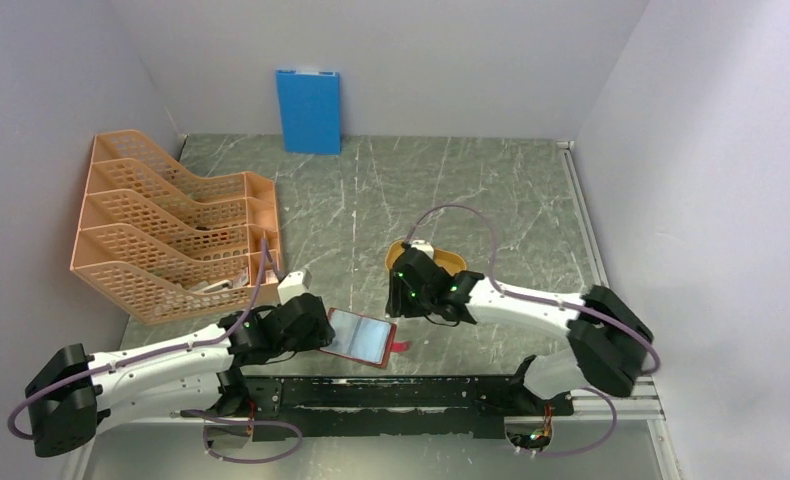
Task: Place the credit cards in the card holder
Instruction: Adjust the card holder at the center of the board.
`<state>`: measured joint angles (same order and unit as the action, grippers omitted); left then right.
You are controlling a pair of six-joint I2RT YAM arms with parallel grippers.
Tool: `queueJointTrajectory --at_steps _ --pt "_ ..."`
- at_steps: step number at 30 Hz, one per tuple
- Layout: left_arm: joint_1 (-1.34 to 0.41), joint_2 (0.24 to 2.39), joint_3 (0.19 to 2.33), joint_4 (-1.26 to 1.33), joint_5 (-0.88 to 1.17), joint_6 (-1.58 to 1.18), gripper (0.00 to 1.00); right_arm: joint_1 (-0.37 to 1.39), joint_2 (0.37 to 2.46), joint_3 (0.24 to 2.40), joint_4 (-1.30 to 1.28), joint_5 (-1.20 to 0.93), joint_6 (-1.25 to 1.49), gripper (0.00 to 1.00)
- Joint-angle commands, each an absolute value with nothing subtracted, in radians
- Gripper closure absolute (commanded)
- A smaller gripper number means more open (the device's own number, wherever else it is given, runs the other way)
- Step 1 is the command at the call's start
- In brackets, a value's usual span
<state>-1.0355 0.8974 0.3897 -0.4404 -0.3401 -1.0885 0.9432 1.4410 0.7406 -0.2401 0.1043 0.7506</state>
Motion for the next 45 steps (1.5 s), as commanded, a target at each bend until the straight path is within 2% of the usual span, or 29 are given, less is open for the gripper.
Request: queueJointTrajectory --at_steps 1,8,16,21,31,37,45 --pt "-1.021 0.875 0.394 -0.479 -0.371 -1.108 0.46 0.948 1.274 0.741 -0.358 0.134 0.782 0.53" --pt "-1.012 0.861 0.372 -0.442 -0.340 -1.115 0.45 1.029 1.103 0.577 -0.386 0.044 0.902 0.45" --pt "-1.010 0.843 0.392 -0.484 -0.355 -1.105 0.44 1.069 1.146 0.528 -0.325 0.041 0.942 0.48" --pt "-1.010 0.822 0.384 -0.496 -0.347 -1.109 0.44 1.068 1.219 0.526 -0.269 0.037 0.949 0.56" --pt "-1.009 0.810 0.400 -0.508 -0.352 -1.094 0.44 1.043 1.273 0.554 -0.282 0.122 0.934 0.82" --pt "-1.010 0.839 0.413 -0.481 -0.347 -1.078 0.44 0.983 1.282 0.587 -0.320 0.170 0.860 0.87" --pt "-1.009 0.884 0.416 -0.422 -0.336 -1.060 0.44 0.906 1.293 0.600 -0.311 0.157 0.805 0.87"
